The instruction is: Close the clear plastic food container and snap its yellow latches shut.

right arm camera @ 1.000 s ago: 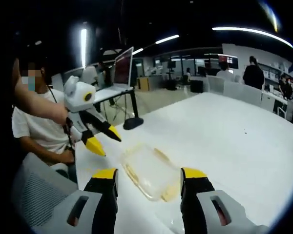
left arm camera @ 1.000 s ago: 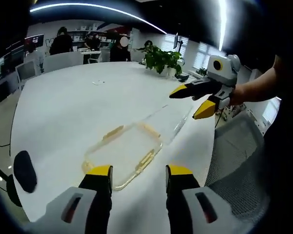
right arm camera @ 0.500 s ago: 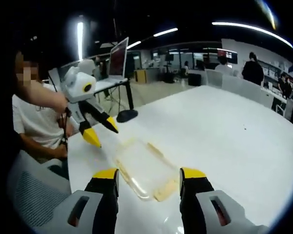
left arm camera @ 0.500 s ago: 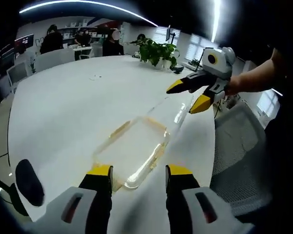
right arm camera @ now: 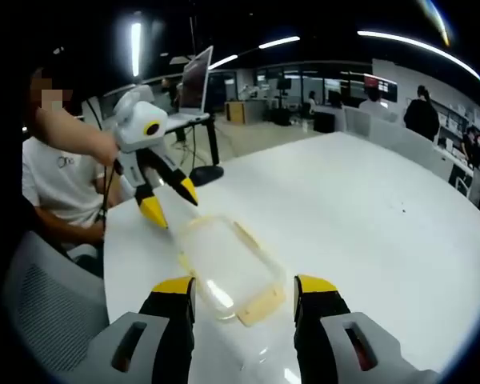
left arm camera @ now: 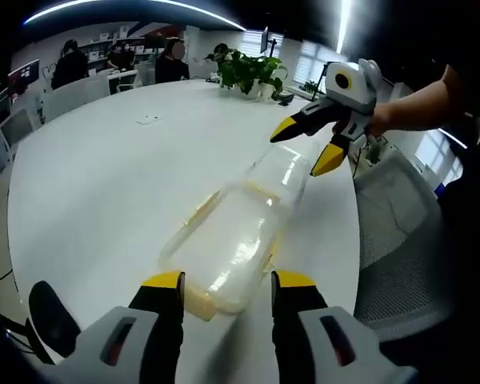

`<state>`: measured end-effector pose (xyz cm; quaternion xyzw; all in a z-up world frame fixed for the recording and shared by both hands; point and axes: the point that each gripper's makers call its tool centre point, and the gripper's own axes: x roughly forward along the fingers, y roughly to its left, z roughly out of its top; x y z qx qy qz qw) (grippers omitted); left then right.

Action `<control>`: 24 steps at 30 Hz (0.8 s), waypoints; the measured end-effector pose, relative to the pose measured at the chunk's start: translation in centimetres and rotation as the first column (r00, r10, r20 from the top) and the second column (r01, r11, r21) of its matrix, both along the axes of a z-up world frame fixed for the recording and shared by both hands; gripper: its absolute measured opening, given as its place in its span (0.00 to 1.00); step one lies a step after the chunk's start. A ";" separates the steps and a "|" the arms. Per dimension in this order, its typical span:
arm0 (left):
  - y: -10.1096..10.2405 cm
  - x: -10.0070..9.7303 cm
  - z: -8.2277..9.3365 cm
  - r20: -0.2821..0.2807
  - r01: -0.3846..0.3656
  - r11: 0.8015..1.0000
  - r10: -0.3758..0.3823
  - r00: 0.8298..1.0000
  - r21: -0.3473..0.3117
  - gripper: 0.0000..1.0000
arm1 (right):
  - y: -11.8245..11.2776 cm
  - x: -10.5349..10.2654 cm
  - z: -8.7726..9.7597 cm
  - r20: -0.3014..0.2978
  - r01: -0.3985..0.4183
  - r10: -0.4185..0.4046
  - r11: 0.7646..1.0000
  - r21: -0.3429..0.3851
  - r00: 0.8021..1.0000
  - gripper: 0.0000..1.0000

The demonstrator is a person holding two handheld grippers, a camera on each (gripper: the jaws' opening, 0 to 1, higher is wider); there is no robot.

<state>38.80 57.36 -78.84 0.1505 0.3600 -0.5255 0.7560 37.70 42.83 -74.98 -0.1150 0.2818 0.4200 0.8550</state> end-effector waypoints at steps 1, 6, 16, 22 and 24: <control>0.3 0.1 -0.2 0.005 0.015 1.000 -0.015 1.000 0.019 0.42 | 0.1 -0.1 -0.2 -0.001 -0.021 0.021 1.000 -0.019 1.000 0.49; 0.8 0.2 -1.0 0.007 0.067 0.995 -0.068 0.998 0.072 0.43 | 0.5 0.1 -1.2 -0.018 -0.068 0.067 0.996 -0.065 0.998 0.50; 1.4 1.0 -2.0 0.023 0.151 0.976 -0.157 0.987 0.155 0.40 | 0.6 0.8 -2.8 -0.067 -0.178 0.169 0.972 -0.156 0.983 0.48; 1.4 1.5 -2.2 0.028 0.201 0.960 -0.210 0.977 0.197 0.41 | 0.3 0.9 -3.5 -0.083 -0.225 0.212 0.952 -0.207 0.974 0.48; 1.4 1.7 -2.2 0.030 0.209 0.958 -0.219 0.975 0.198 0.44 | 0.1 1.0 -3.8 -0.095 -0.241 0.225 0.944 -0.226 0.970 0.48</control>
